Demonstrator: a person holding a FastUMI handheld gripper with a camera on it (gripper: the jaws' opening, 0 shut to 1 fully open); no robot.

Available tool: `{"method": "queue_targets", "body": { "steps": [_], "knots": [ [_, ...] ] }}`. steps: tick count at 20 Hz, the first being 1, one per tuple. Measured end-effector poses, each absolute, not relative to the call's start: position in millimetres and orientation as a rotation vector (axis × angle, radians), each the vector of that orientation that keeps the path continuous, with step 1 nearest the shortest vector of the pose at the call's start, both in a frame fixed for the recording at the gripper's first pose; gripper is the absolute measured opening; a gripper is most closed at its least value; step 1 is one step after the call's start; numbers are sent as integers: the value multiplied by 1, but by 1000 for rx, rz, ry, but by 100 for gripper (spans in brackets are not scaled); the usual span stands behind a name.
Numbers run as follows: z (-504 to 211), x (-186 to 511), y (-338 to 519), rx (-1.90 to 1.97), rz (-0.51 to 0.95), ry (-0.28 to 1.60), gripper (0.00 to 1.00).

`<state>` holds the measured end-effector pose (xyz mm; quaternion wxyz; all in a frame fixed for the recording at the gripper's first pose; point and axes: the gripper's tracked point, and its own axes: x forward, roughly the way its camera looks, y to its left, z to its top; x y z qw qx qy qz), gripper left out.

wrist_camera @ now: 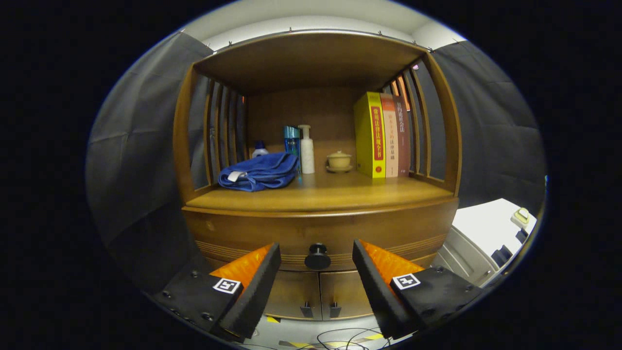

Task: Pull open the drawer, take out the items inside it, and place them on the countertop above the cabinet.

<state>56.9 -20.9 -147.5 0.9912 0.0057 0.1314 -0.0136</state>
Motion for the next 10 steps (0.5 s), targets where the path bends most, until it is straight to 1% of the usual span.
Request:
{"method": "queue_targets", "body": {
  "steps": [5,10],
  "knots": [
    [-180,86,-30,14,-48,315,98],
    [-197,106,-30,3,-53,340,98]
  ]
}}
